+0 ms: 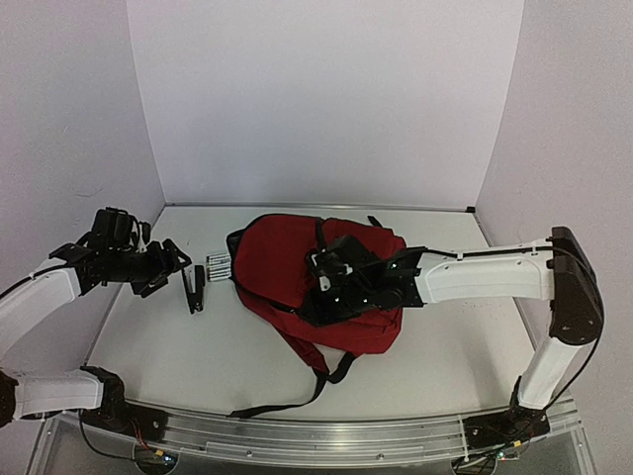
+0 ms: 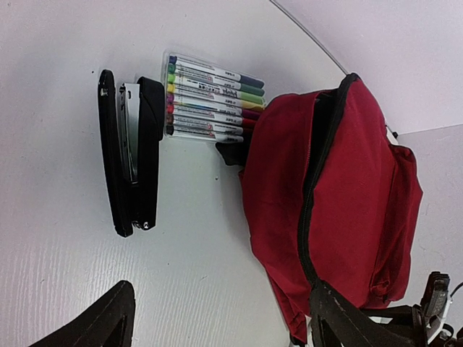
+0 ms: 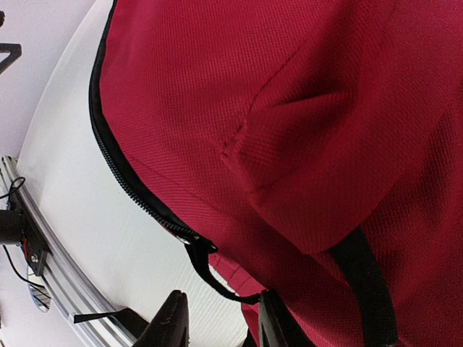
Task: Pack the student bag
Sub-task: Adjust the student bag at the center of the board.
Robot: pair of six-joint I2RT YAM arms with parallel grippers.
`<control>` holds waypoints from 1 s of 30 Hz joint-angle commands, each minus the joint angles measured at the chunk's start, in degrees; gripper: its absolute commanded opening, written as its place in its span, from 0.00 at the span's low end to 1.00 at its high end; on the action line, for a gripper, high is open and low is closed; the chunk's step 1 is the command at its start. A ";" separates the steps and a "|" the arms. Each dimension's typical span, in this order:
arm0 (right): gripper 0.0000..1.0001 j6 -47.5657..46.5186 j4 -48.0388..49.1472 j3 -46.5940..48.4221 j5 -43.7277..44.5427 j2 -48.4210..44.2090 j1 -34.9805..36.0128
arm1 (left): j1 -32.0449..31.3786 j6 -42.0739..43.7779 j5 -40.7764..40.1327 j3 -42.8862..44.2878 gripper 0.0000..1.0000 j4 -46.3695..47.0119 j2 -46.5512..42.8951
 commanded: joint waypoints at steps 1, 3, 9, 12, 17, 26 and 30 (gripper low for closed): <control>0.12 -1.48 0.78 3.27 0.75 1.27 0.51 | 0.11 -1.07 0.29 -1.24 0.83 0.08 -1.54; 0.02 -2.55 1.05 4.01 -0.49 1.46 1.13 | 0.13 -1.16 0.50 -1.69 0.83 -0.07 -1.92; 0.00 -5.15 1.55 7.40 -2.69 3.14 3.35 | 0.08 -1.00 6.06 -5.46 0.83 2.74 -4.17; 0.00 -4.98 2.19 9.69 -3.09 5.43 4.66 | 0.07 -1.87 10.18 -8.94 0.83 4.58 -6.35; 0.00 -4.32 2.98 16.69 -1.00 11.80 6.15 | -0.03 -3.07 15.85 -12.81 0.83 5.95 -9.26; 0.00 -4.65 7.01 26.53 0.22 18.75 6.35 | -0.85 -8.37 21.55 -18.24 0.82 12.83 -14.58; 0.10 -5.64 7.02 27.83 -2.66 18.99 6.38 | -1.79 -10.38 22.21 -20.16 0.82 15.53 -14.35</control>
